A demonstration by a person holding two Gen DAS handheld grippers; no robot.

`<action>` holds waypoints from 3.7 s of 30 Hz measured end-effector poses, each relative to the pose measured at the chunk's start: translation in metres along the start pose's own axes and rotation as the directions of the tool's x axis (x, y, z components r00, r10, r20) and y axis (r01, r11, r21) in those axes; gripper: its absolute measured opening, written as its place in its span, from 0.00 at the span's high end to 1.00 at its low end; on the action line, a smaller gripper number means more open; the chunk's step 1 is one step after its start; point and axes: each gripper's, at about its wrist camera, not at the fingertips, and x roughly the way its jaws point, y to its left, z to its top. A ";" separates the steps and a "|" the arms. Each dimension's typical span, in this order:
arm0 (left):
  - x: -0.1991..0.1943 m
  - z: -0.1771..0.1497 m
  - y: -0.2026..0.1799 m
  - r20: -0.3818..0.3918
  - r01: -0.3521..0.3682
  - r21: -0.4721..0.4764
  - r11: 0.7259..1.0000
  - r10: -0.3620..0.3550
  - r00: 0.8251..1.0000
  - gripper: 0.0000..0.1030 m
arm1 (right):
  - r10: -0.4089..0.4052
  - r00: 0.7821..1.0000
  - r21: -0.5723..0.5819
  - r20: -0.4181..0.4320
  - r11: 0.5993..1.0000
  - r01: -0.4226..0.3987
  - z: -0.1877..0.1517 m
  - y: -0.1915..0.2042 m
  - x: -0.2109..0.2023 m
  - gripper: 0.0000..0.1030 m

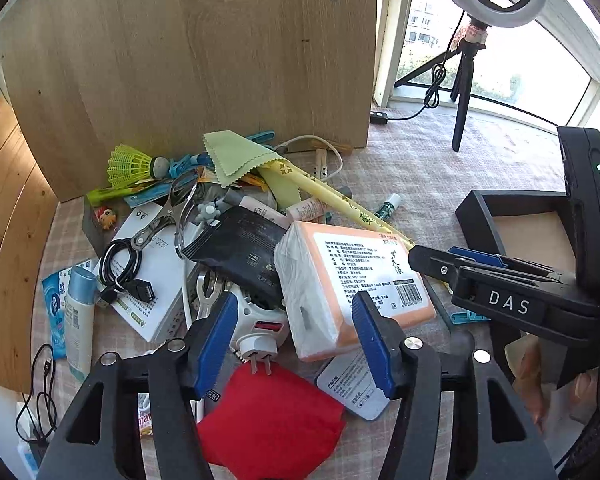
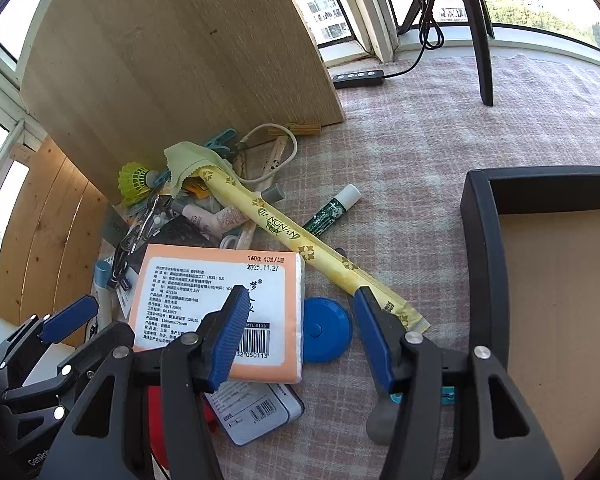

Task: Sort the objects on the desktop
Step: 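Grasp the orange-edged tissue pack from the pile with the right tool, then carry the tissue pack into the black tray and open the right tool, then grasp the red cloth pouch with both tools from opposite sides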

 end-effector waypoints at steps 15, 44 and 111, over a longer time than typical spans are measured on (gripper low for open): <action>0.021 -0.012 0.000 -0.039 0.125 -0.043 0.991 -0.127 0.991 0.60 | 0.170 0.982 0.127 -0.077 0.979 -0.159 0.010 -0.002 0.027 0.56; -0.070 -0.042 -0.156 0.017 0.361 0.170 0.917 -0.369 0.929 0.62 | -0.014 0.992 0.182 0.122 0.983 -0.009 -0.046 -0.095 -0.160 0.56; 0.021 -0.081 0.091 -0.153 0.113 -0.157 0.981 -0.137 0.979 0.40 | 0.058 0.978 -0.162 -0.201 0.982 -0.092 -0.125 0.090 0.003 0.41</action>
